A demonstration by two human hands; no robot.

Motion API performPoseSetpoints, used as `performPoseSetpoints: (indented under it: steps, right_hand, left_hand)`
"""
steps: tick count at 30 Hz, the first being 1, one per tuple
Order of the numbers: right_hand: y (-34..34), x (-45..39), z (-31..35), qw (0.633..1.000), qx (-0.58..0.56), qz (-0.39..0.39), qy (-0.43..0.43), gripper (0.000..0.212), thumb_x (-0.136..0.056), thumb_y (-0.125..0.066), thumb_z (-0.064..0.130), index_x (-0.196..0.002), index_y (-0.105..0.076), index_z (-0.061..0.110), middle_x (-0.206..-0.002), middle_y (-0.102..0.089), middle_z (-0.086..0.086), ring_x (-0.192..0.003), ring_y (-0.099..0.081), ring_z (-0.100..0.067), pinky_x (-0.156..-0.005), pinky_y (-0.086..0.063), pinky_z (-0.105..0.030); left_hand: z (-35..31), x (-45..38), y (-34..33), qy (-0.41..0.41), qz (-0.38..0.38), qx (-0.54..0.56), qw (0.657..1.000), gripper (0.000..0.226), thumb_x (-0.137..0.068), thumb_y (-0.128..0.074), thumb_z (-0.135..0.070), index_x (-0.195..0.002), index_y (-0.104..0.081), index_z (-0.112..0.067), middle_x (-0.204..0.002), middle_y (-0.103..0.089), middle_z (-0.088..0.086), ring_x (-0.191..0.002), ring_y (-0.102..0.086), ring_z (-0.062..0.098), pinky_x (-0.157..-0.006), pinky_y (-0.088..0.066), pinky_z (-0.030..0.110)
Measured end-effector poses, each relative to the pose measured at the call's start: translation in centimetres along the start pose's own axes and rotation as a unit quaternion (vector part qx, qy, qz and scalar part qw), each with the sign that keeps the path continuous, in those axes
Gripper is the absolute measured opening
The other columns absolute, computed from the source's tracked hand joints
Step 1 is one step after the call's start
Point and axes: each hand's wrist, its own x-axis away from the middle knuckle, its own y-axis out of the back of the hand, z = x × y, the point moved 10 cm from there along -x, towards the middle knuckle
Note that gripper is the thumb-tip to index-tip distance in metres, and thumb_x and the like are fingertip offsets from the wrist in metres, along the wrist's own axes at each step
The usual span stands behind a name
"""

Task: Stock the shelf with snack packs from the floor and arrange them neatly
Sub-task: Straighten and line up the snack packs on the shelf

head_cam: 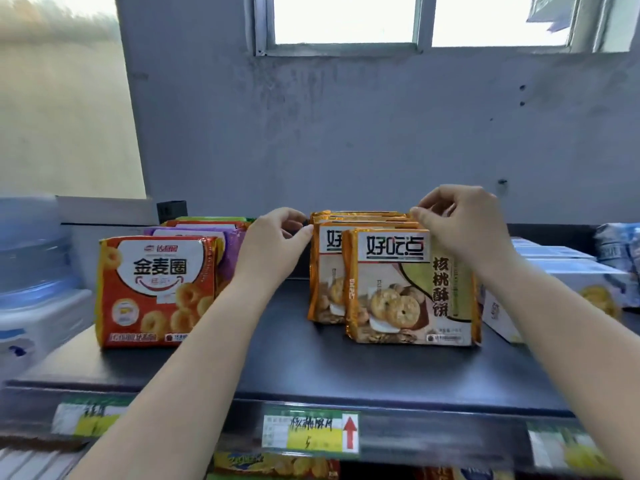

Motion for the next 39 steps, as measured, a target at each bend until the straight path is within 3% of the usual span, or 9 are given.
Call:
performPoseSetpoints:
  steps: [4, 8, 17, 19, 24, 28, 31, 35, 39]
  right_hand:
    - [-1.6, -3.4, -2.6, 0.997, 0.018, 0.067, -0.03, 0.018, -0.082, -0.066, 0.031, -0.089, -0.071, 0.015, -0.083, -0.063, 0.0, -0.081, -0.055, -0.015, -0.066, -0.038, -0.024]
    - [-4.6, -5.5, -5.2, 0.982, 0.037, 0.158, -0.094, 0.03, -0.087, -0.059, 0.033, -0.105, -0.069, 0.011, -0.109, -0.067, -0.005, -0.1, -0.058, -0.021, -0.08, -0.046, -0.031]
    - [-5.4, -3.6, -8.3, 0.95, 0.082, 0.26, -0.154, 0.037, -0.083, -0.062, 0.042, -0.108, -0.069, 0.015, -0.111, -0.067, -0.007, -0.091, -0.055, -0.02, -0.081, -0.047, -0.031]
    - [-5.6, -3.5, -8.0, 0.953, 0.073, 0.25, -0.156, 0.034, -0.083, -0.064, 0.036, -0.108, -0.07, 0.014, -0.112, -0.068, -0.007, -0.093, -0.057, -0.021, -0.083, -0.048, -0.032]
    - [-6.6, -3.3, -7.1, 0.956, 0.057, 0.238, -0.164, 0.036, -0.085, -0.061, 0.035, -0.11, -0.07, 0.01, -0.109, -0.069, -0.008, -0.094, -0.061, -0.023, -0.081, -0.051, -0.033]
    - [-4.5, -3.5, -6.7, 0.973, 0.056, 0.178, -0.138, 0.034, -0.087, -0.057, 0.037, -0.107, -0.068, 0.012, -0.112, -0.067, -0.006, -0.09, -0.051, -0.016, -0.073, -0.04, -0.028]
    - [-2.3, -2.4, -7.5, 0.973, 0.091, 0.153, -0.148, 0.047, -0.084, -0.057, 0.047, -0.111, -0.064, 0.01, -0.118, -0.064, -0.009, -0.103, -0.055, -0.022, -0.076, -0.04, -0.029]
    - [-1.2, 0.3, -9.7, 0.965, 0.112, 0.124, -0.201, 0.074, -0.072, -0.065, 0.059, -0.121, -0.05, 0.006, -0.124, -0.055, -0.015, -0.11, -0.056, -0.03, -0.081, -0.044, -0.035]
    - [-3.5, 2.9, -10.0, 0.961, -0.033, 0.156, -0.225, 0.043, -0.073, -0.072, 0.046, -0.091, -0.067, 0.007, -0.092, -0.071, -0.009, -0.088, -0.066, -0.027, -0.081, -0.055, -0.043]
  left_hand:
    - [1.0, -2.4, -1.8, 0.043, 0.024, -0.027, 0.998, 0.031, -0.09, -0.055, -0.025, -0.116, -0.061, -0.009, -0.114, -0.066, 0.009, -0.098, -0.06, 0.019, -0.077, -0.043, 0.022]
    - [2.9, -4.5, -4.2, 0.099, 0.066, -0.027, 0.993, 0.038, -0.091, -0.052, -0.029, -0.122, -0.057, -0.007, -0.124, -0.063, 0.012, -0.111, -0.059, 0.024, -0.084, -0.043, 0.028]
    - [3.1, -4.2, -5.6, 0.061, 0.071, -0.001, 0.996, 0.027, -0.089, -0.056, -0.028, -0.111, -0.062, -0.013, -0.104, -0.068, 0.005, -0.09, -0.063, 0.018, -0.067, -0.05, 0.024]
    - [3.2, -3.9, -5.8, 0.076, 0.079, 0.04, 0.993, 0.023, -0.089, -0.057, -0.024, -0.108, -0.062, -0.013, -0.105, -0.07, 0.011, -0.088, -0.067, 0.023, -0.066, -0.057, 0.032]
    - [3.6, -3.9, -5.7, 0.095, 0.085, 0.067, 0.99, 0.026, -0.089, -0.058, -0.02, -0.113, -0.059, -0.011, -0.109, -0.068, 0.013, -0.082, -0.067, 0.02, -0.063, -0.057, 0.029]
    - [2.5, -3.4, -3.8, 0.032, 0.027, -0.028, 0.999, 0.037, -0.088, -0.059, -0.028, -0.121, -0.056, -0.012, -0.121, -0.063, 0.008, -0.097, -0.062, 0.019, -0.078, -0.052, 0.03]
    - [1.1, -1.8, -3.0, -0.015, -0.001, -0.043, 0.999, 0.029, -0.085, -0.06, -0.037, -0.105, -0.064, -0.016, -0.099, -0.067, 0.002, -0.079, -0.059, 0.012, -0.066, -0.047, 0.02]
    - [1.3, 0.7, -5.4, 0.008, 0.074, -0.031, 0.997, 0.035, -0.078, -0.063, -0.049, -0.092, -0.07, -0.018, -0.083, -0.07, -0.005, -0.078, -0.064, 0.01, -0.072, -0.056, 0.031]
    - [1.1, 2.0, -7.4, 0.023, 0.13, 0.008, 0.991, 0.03, -0.077, -0.067, -0.043, -0.097, -0.073, -0.022, -0.093, -0.075, -0.004, -0.085, -0.069, 0.009, -0.079, -0.058, 0.039]
